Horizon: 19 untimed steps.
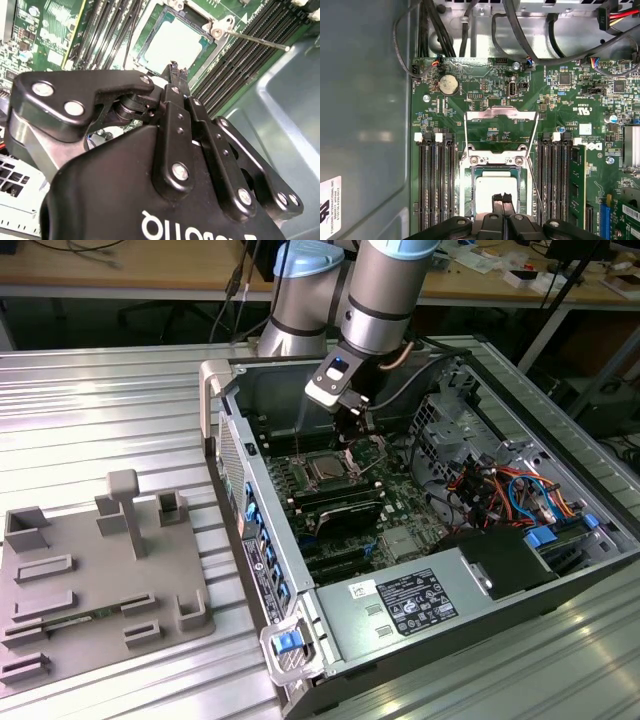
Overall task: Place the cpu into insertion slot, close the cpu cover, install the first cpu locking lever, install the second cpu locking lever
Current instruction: 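Close the cpu cover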
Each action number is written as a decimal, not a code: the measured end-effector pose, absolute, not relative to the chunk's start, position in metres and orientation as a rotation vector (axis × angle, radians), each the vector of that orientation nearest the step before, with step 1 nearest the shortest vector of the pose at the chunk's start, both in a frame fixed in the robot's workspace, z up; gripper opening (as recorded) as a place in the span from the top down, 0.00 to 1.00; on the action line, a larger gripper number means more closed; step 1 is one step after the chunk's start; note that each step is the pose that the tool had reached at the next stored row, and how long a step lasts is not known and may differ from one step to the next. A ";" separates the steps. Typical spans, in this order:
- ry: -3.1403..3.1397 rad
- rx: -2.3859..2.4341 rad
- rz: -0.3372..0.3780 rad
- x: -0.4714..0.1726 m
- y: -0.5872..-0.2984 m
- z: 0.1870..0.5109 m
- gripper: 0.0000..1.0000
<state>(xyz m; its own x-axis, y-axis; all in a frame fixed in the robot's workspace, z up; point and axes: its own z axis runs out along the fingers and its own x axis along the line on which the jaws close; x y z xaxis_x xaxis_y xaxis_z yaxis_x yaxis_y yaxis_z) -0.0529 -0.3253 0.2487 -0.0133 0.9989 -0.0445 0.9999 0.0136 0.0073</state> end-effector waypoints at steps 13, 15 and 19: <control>2.210 2.180 -0.040 -0.053 -0.325 0.248 0.89; 2.210 2.180 -0.040 -0.051 -0.325 0.248 0.89; 2.210 2.181 -0.040 -0.046 -0.325 0.248 0.89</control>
